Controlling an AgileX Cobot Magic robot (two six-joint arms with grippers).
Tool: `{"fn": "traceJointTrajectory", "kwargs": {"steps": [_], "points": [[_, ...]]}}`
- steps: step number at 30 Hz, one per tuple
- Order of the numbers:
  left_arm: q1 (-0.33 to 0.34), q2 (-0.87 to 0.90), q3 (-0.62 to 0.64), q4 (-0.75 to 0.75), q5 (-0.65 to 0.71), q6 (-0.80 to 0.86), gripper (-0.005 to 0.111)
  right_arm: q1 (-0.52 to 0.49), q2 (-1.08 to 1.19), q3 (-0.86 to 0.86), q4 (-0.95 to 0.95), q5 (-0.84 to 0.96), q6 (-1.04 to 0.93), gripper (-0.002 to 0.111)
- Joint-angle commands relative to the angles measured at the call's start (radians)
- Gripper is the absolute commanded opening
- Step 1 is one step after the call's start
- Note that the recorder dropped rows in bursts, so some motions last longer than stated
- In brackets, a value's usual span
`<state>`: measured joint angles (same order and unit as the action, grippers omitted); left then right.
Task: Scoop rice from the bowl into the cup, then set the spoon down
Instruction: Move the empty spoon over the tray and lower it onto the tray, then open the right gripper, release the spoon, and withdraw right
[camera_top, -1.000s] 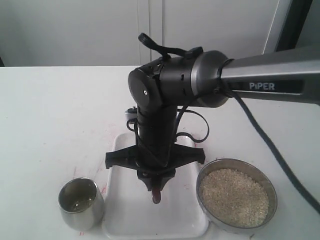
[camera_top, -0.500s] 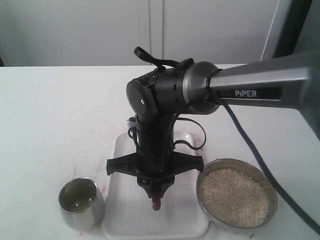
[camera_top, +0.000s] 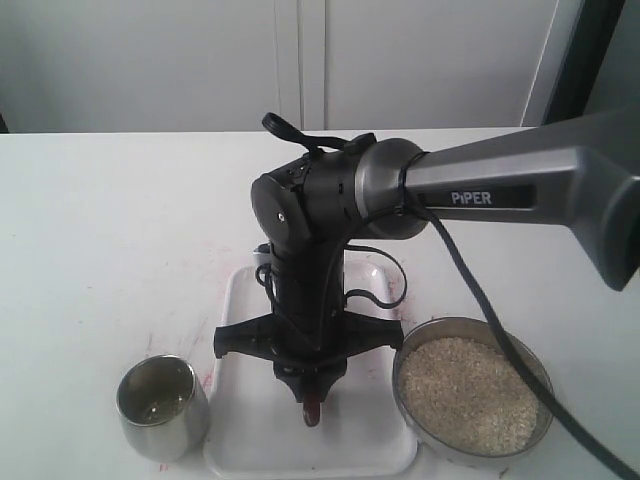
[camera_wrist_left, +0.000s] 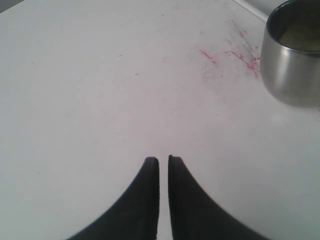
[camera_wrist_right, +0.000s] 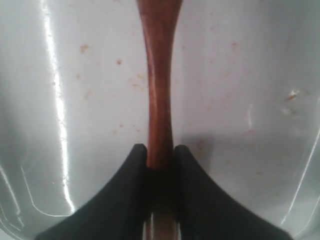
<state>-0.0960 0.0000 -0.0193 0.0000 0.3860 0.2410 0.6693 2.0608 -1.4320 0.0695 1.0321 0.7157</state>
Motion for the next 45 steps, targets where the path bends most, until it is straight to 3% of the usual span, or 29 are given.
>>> {"fn": "traceJointTrajectory", "kwargs": {"steps": [1, 14, 20, 25, 30, 36, 45], "points": [[-0.007, 0.000, 0.009, -0.006, 0.049, -0.006, 0.014, -0.003, -0.004, -0.003, -0.023, -0.007, 0.006, 0.016], [-0.007, 0.000, 0.009, -0.006, 0.049, -0.006, 0.014, -0.003, -0.004, -0.003, -0.025, -0.007, -0.001, 0.026], [-0.007, 0.000, 0.009, -0.006, 0.049, -0.006, 0.014, -0.003, -0.051, -0.003, -0.025, 0.022, -0.102, 0.025], [-0.007, 0.000, 0.009, -0.006, 0.049, -0.006, 0.014, -0.003, -0.155, -0.003, -0.041, 0.086, -0.194, 0.016], [-0.007, 0.000, 0.009, -0.006, 0.049, -0.006, 0.014, 0.006, -0.301, 0.009, -0.082, 0.189, -0.293, 0.000], [-0.007, 0.000, 0.009, -0.006, 0.049, -0.006, 0.014, 0.069, -0.538, 0.106, -0.141, 0.189, -0.312, 0.000], [-0.007, 0.000, 0.009, -0.006, 0.049, -0.006, 0.014, 0.261, -1.036, 0.392, -0.070, 0.189, -0.263, 0.000]]}}
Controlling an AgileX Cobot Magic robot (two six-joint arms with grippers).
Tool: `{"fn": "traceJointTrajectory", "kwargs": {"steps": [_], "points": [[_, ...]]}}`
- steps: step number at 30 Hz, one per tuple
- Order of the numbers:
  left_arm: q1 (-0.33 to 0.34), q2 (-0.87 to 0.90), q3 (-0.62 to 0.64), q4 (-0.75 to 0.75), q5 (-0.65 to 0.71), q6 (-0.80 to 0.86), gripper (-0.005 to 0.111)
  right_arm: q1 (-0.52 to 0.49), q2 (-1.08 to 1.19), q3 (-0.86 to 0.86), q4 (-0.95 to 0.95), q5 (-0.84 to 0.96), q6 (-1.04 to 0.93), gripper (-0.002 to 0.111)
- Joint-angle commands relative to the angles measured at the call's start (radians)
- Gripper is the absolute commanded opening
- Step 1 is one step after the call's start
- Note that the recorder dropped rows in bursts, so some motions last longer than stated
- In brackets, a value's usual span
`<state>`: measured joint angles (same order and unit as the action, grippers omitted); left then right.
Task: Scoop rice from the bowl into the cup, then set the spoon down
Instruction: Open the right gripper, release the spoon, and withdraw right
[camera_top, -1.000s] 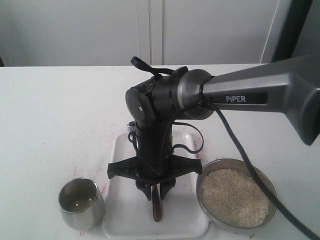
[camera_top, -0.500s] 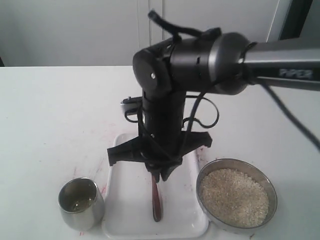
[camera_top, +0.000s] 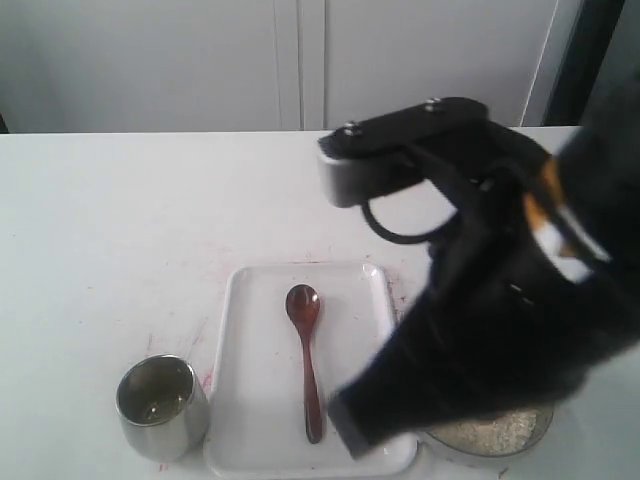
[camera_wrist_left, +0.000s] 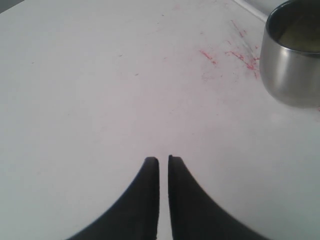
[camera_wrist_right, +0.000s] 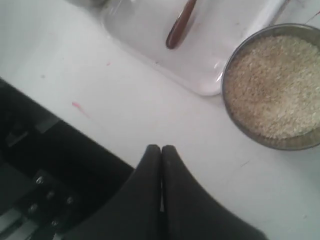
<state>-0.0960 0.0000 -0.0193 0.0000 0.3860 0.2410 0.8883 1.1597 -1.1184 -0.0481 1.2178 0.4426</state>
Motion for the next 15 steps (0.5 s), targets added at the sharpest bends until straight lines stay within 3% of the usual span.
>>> {"fn": "traceJointTrajectory", "kwargs": {"steps": [1, 8, 15], "points": [[-0.007, 0.000, 0.009, -0.006, 0.049, -0.006, 0.014, 0.055, -0.203, 0.122, 0.079, 0.003, 0.010, 0.000], [-0.007, 0.000, 0.009, -0.006, 0.049, -0.006, 0.014, 0.058, -0.415, 0.218, 0.145, -0.103, 0.007, 0.000], [-0.007, 0.000, 0.009, -0.006, 0.049, -0.006, 0.014, 0.058, -0.455, 0.220, -0.048, -0.164, -0.051, 0.000]]}}
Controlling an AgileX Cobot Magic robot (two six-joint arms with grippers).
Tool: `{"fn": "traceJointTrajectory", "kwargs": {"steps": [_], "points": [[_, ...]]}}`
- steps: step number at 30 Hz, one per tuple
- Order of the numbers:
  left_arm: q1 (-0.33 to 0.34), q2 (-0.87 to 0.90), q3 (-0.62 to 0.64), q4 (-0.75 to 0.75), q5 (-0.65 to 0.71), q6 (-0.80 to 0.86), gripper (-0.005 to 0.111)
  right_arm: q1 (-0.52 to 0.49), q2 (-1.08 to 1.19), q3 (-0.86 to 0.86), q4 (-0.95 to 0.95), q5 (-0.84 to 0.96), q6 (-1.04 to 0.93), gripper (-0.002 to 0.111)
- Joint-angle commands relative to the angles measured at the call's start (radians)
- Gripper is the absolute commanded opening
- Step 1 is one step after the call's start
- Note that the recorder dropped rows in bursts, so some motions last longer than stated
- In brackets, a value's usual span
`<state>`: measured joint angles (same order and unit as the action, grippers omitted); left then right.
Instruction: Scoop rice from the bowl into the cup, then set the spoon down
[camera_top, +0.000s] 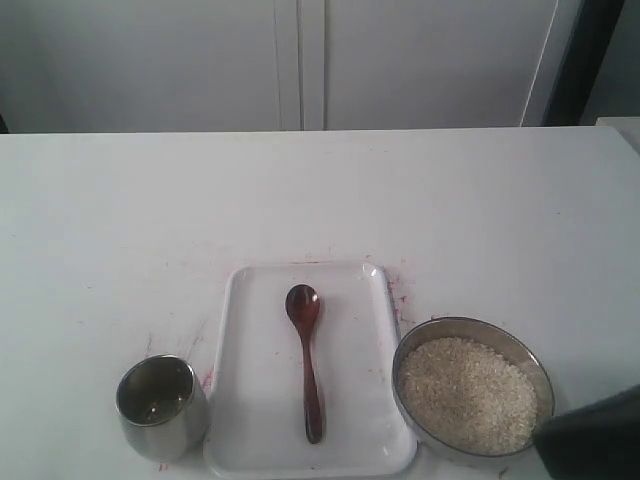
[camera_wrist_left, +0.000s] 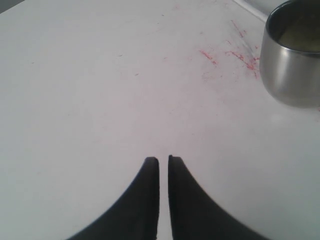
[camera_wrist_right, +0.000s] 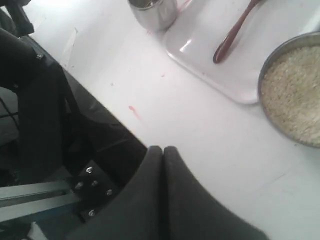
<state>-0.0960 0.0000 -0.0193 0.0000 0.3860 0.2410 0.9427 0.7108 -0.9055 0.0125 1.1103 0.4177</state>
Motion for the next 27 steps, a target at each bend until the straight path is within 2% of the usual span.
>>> {"fn": "traceJointTrajectory", "kwargs": {"steps": [1, 5, 8, 11, 13, 16, 22, 27], "points": [[-0.007, 0.000, 0.009, -0.006, 0.049, -0.006, 0.014, 0.004, -0.006, 0.009, -0.171, -0.095, -0.026, 0.000], [-0.007, 0.000, 0.009, -0.006, 0.049, -0.006, 0.014, 0.004, -0.070, 0.073, -0.326, -0.280, -0.032, 0.000], [-0.007, 0.000, 0.009, -0.006, 0.049, -0.006, 0.014, -0.041, -0.120, 0.140, -0.373, -0.424, -0.036, 0.000], [-0.007, 0.000, 0.009, -0.006, 0.049, -0.006, 0.014, -0.139, -0.166, 0.226, -0.369, -0.552, -0.036, 0.000], [-0.007, 0.000, 0.009, -0.006, 0.049, -0.006, 0.014, -0.263, -0.208, 0.332, -0.356, -0.676, -0.036, 0.000], [-0.007, 0.000, 0.009, -0.006, 0.049, -0.006, 0.014, -0.387, -0.257, 0.430, -0.320, -0.778, -0.036, 0.000], [-0.007, 0.000, 0.009, -0.006, 0.049, -0.006, 0.014, -0.590, -0.403, 0.568, -0.269, -0.884, -0.017, 0.000], [-0.007, 0.000, 0.009, -0.006, 0.049, -0.006, 0.014, -0.641, -0.514, 0.621, -0.278, -0.876, -0.015, 0.000]]}}
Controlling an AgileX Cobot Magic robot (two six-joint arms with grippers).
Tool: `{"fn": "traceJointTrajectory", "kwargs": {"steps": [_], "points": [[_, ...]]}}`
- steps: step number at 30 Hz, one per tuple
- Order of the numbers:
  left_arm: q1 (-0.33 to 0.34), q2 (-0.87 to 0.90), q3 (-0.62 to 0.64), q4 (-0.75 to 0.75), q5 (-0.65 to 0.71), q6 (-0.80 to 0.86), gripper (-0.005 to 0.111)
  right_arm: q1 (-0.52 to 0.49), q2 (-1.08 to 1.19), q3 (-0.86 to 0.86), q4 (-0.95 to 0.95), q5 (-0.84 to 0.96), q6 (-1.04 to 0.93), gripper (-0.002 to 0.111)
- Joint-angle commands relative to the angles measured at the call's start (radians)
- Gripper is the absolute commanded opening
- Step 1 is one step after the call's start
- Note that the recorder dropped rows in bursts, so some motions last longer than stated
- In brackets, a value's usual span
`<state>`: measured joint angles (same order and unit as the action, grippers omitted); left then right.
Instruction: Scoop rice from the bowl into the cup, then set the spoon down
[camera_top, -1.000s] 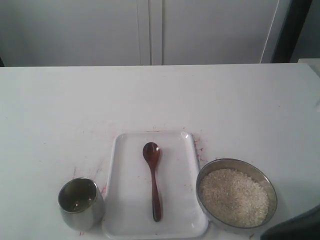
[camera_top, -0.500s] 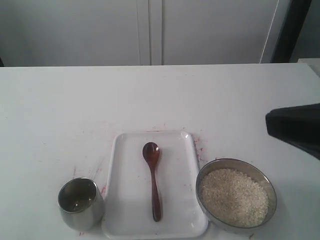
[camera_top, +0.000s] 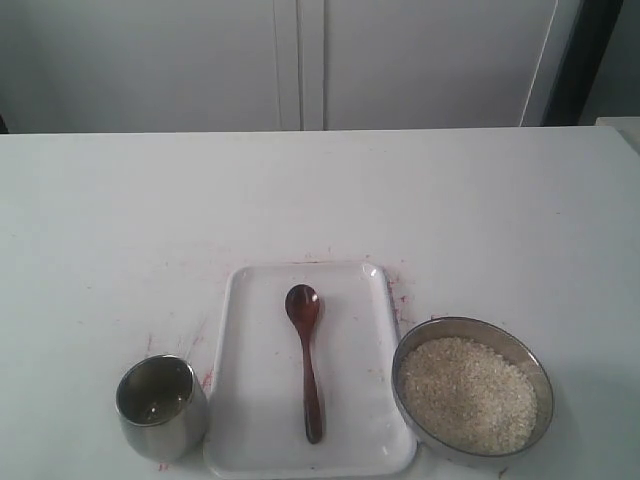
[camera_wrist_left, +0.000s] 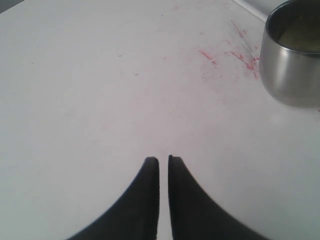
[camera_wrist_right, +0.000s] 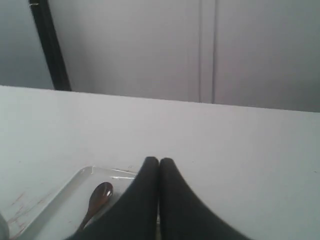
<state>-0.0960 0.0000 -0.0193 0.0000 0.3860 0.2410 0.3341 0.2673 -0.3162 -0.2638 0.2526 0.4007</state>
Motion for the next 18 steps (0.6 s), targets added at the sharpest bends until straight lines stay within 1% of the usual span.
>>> {"fn": "traceJointTrajectory", "kwargs": {"steps": [1, 6, 9, 14, 16, 18], "points": [[-0.007, 0.000, 0.009, -0.006, 0.049, -0.006, 0.014, -0.033, -0.084, 0.037, -0.001, -0.014, -0.002, 0.000], [-0.007, 0.000, 0.009, -0.006, 0.049, -0.006, 0.014, -0.033, -0.096, 0.051, -0.004, 0.002, -0.015, 0.000], [-0.007, 0.000, 0.009, -0.006, 0.049, -0.006, 0.014, -0.033, -0.103, 0.091, 0.011, -0.004, -0.071, 0.000], [-0.007, 0.000, 0.009, -0.006, 0.049, -0.006, 0.014, -0.050, -0.154, 0.169, 0.200, -0.001, -0.376, 0.000], [-0.007, 0.000, 0.009, -0.006, 0.049, -0.006, 0.014, -0.069, -0.185, 0.196, 0.252, -0.001, -0.438, 0.000], [-0.007, 0.000, 0.009, -0.006, 0.049, -0.006, 0.014, -0.089, -0.219, 0.223, 0.256, -0.006, -0.454, 0.000]]}}
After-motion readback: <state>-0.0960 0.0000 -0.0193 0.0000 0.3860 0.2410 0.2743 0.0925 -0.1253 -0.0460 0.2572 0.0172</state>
